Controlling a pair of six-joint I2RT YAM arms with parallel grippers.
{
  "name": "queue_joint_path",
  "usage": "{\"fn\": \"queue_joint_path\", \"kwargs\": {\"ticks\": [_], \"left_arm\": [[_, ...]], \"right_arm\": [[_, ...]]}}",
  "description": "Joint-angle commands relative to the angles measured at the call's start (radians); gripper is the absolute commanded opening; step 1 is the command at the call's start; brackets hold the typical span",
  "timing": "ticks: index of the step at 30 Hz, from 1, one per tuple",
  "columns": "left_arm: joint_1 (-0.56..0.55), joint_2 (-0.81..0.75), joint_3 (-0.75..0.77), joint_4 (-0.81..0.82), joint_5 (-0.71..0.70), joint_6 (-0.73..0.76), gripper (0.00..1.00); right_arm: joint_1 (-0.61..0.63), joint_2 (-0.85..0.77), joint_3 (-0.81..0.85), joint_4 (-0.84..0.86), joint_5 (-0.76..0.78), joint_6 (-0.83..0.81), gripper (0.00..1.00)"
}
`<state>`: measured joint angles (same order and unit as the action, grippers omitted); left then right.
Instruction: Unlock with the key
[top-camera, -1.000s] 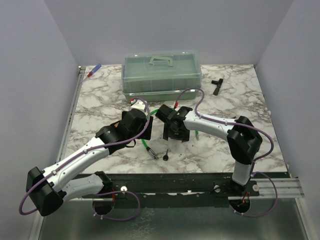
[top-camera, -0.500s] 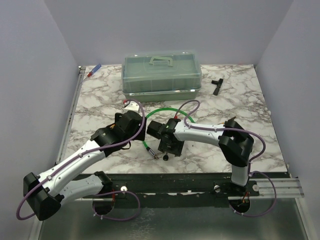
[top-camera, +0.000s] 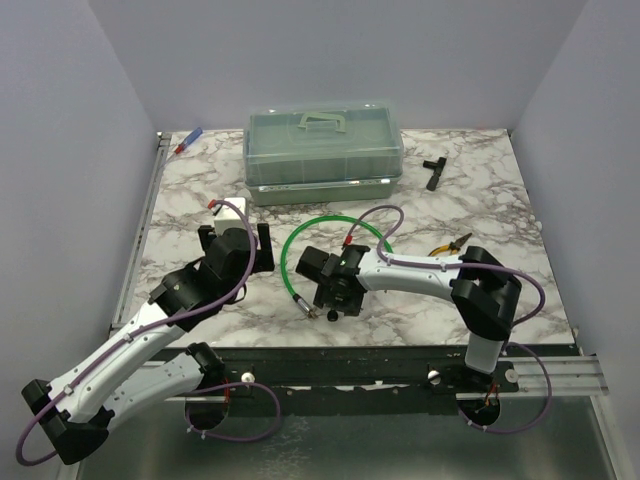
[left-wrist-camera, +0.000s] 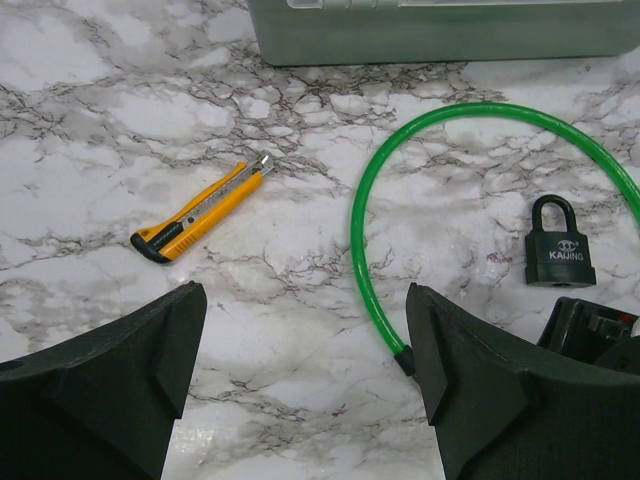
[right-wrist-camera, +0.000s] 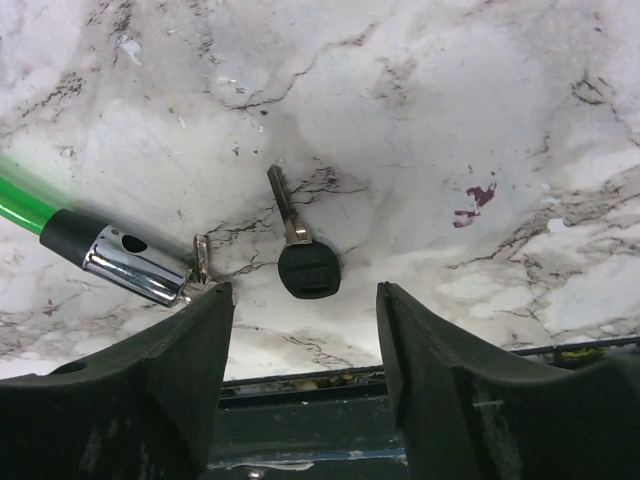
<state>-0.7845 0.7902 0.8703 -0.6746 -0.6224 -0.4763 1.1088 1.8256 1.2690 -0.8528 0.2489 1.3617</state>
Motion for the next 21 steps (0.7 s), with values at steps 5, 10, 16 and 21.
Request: {"fn": "queue_joint_path", "kwargs": {"ticks": [5, 10, 16, 21], "left_arm": [[0.004, 0.003, -0.008, 0.009, -0.039, -0.012, 0.87], [0.003, 0.004, -0.008, 0.009, -0.038, -0.010, 0.87], [0.004, 0.004, -0.009, 0.010, -0.040, -0.008, 0.87], [0.003, 0.008, -0.008, 0.011, -0.040, -0.007, 0.87]], "right_arm": [[0.001, 0.068, 0.032, 0.015, 0.008, -0.096, 0.53], [0.000, 0.070, 0.019, 0.043, -0.003, -0.155, 0.48], [0.002, 0.090, 0.012, 0.056, -0.033, -0.198, 0.46], [0.004, 0.113, 0.018, 0.047, -0.040, -0.215, 0.43]]}}
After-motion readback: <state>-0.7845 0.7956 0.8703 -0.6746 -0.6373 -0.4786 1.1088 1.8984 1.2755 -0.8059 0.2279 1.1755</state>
